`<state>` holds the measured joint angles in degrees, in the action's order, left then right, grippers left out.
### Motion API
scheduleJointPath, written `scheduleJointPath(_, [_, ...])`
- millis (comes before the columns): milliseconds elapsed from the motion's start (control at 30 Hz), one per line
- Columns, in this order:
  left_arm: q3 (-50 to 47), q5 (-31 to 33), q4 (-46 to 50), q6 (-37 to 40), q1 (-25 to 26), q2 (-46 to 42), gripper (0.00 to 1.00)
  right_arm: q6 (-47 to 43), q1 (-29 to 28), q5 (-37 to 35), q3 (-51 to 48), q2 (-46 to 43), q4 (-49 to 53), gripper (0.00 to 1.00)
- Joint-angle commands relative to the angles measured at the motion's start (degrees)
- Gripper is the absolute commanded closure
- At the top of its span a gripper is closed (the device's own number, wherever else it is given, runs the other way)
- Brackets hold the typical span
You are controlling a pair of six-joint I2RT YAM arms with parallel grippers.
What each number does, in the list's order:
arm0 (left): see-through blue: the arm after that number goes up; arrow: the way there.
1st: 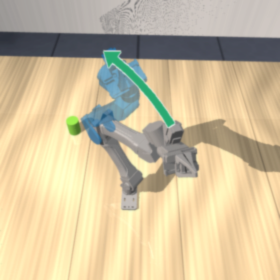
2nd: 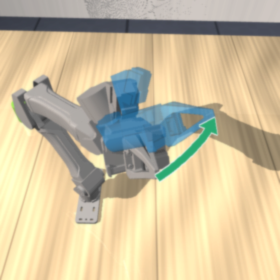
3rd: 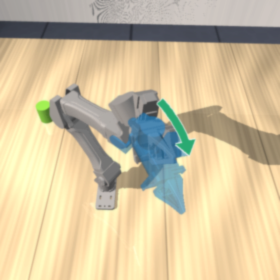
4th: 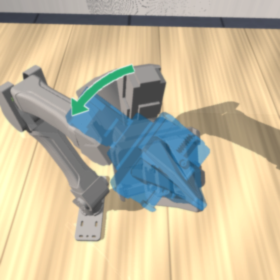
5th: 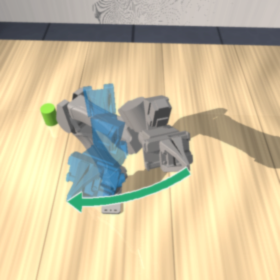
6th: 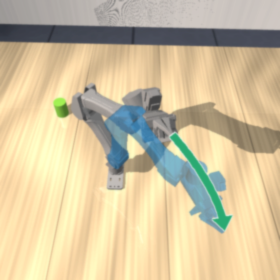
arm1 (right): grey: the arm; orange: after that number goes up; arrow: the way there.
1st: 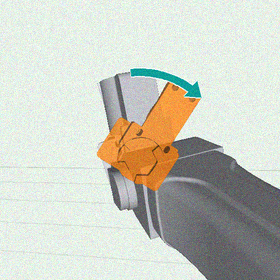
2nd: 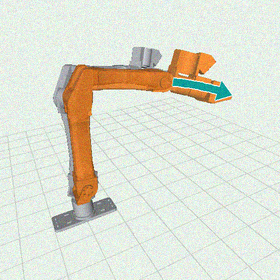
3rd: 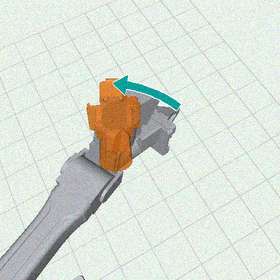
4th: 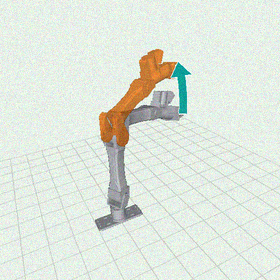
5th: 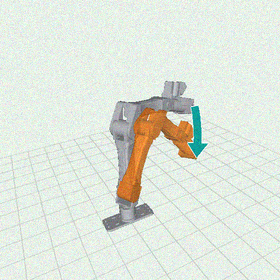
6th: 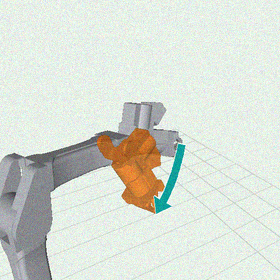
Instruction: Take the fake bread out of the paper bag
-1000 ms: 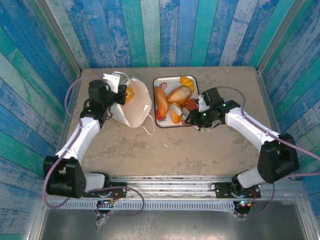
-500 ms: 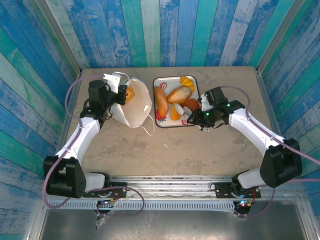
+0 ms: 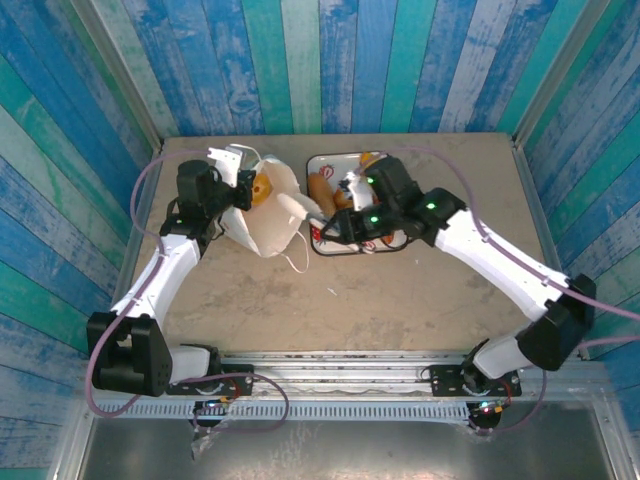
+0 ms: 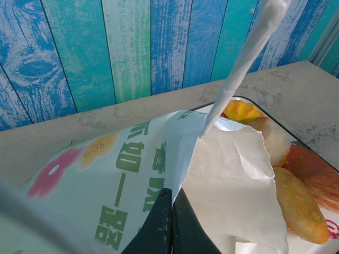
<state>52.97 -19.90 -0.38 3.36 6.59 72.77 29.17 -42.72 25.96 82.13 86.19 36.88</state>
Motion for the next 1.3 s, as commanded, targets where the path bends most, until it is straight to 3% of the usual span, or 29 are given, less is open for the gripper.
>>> scheduleJointPath(0, [-0.39, -1.56, -2.02, -0.28, 0.0, -2.65, 1.0, -0.02, -2.42, -1.05, 4.81, 7.34, 0.83, 0.54])
scheduleJointPath(133, [-0.15, -2.79, -2.25, -0.37, 0.0, -2.55, 1.0, -0.51, -4.8, -3.32, 11.3, 15.71, 1.73, 0.55])
scheduleJointPath(500, [-0.14, -10.56, -3.09, 4.21, 0.0, -3.25, 1.0, -1.12, -8.09, -18.91, 29.88, 30.11, 11.29, 0.52])
scheduleJointPath(967, [1.26, -10.93, -0.84, 4.77, 0.0, -2.29, 1.0, -1.86, -8.16, -19.31, 39.62, 39.09, 13.63, 0.52])
scheduleJointPath(1267, [2.05, -11.91, -0.14, 5.16, 0.0, -2.06, 1.0, -1.36, -8.24, -24.09, 42.51, 41.93, 11.35, 0.56])
